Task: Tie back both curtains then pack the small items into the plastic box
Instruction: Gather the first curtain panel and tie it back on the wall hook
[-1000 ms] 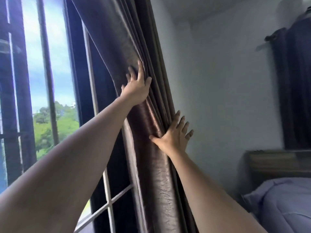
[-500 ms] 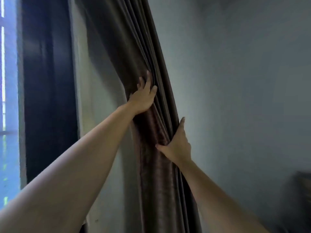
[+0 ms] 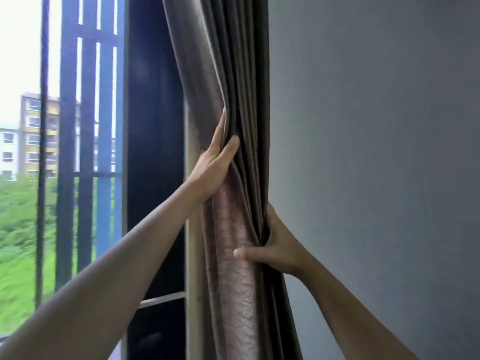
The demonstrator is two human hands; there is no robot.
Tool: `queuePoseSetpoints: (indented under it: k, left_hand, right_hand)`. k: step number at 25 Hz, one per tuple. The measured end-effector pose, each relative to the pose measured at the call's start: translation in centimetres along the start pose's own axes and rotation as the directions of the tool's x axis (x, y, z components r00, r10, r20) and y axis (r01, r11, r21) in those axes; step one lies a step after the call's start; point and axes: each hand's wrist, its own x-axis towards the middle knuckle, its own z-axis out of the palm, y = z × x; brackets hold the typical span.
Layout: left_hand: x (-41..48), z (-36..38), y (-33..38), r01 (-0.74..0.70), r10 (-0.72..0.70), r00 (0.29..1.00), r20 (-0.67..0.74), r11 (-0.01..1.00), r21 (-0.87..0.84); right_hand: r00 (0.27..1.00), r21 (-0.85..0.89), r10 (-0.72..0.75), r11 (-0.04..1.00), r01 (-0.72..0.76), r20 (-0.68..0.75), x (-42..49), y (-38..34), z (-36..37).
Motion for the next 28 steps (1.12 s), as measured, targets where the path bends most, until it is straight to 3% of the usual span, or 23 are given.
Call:
queuePoseSetpoints:
  k: [3,5,8,10,12,17,19,22,28]
  left_hand:
    - [-3.5,-1.1,0.1,-0.027,0.034,0.995,-0.095,0.997,0.075]
    - [-5.6,-1.5,-0.2,0.066,-0.046,0.985,-0.169,0.991,0.114]
    - [-9.1,0.0,-1.1,0.143,-0.149,0.985,-0.087,0.988,-0.066]
    - [-12.0,1.0,-1.3,0.256,-0.256,0.966,0.018,0.953,-0.161]
    - [-18.9,-0.7,-2.7,0.489,-0.498,0.867,0.015,0.847,-0.208]
    - [-20.7,-1.5,-3.5,0.498,-0.525,0.85,-0.033,0.824,-0.27]
    - [-20.5,-1.8,-3.0,0.472,-0.5,0.865,-0.029,0.833,-0.29]
    - [-21.2,-2.4,-2.3,0.46,-0.483,0.875,-0.019,0.844,-0.277]
    - [-24.3,-5.7,-2.3,0.464,-0.473,0.88,0.038,0.84,-0.282]
  right_hand:
    - [0.999,0.048,-0.022,0.999,0.02,0.036,-0.3,0.5,3.0]
    - [0.998,0.111,-0.021,0.994,0.015,0.052,-0.6,0.5,4.8]
    - [0.999,0.24,0.003,0.971,-0.011,0.035,-1.3,1.1,5.0]
    - [0.998,0.238,-0.04,0.971,0.029,0.041,-2.7,1.7,5.0]
    - [0.969,0.254,0.079,0.957,-0.139,0.232,-5.5,3.3,10.4]
    - [0.998,0.157,0.06,0.985,-0.065,0.036,-5.9,4.1,11.9]
    - [0.998,0.159,0.065,0.985,-0.068,0.021,-5.7,4.3,11.9]
    - [0.996,0.022,0.089,0.996,-0.089,-0.009,-6.2,4.1,13.3]
    - [0.976,0.19,0.097,0.972,-0.135,0.196,-6.5,2.3,16.1]
